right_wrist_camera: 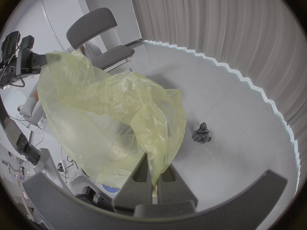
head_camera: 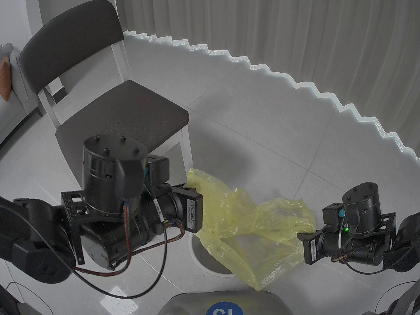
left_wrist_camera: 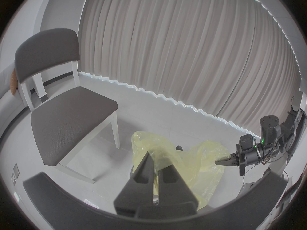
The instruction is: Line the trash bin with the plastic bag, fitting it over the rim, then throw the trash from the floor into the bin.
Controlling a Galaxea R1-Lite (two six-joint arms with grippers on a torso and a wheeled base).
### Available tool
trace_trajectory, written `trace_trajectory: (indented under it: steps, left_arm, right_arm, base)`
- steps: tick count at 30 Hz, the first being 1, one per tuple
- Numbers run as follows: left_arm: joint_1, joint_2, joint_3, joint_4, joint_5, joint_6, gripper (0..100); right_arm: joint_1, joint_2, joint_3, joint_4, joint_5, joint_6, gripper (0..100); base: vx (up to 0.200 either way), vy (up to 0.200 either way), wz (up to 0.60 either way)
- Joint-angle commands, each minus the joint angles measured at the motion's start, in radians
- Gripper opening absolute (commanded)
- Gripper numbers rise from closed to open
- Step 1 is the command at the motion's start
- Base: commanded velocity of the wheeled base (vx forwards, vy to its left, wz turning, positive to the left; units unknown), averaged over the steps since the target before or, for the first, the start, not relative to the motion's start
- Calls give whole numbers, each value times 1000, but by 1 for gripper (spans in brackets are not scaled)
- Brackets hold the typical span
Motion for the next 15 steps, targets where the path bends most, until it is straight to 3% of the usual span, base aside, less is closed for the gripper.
trace_trajectory:
  steps: [1,7,15]
  left_arm:
    - [-1,81,13,-20,-1,-29,0]
    - [1,93,30,-20,-39,-96,0]
    - [1,85,74,-22,-47,-110,0]
  right_arm:
    - [-17,100,-32,-1,2,-3,0]
    - [-62,159,-33,-1,42,-17,0]
    - [-96,166,-21,3,45,-54,0]
  base:
    - [0,0,0]
    - [0,0,0]
    - [0,0,0]
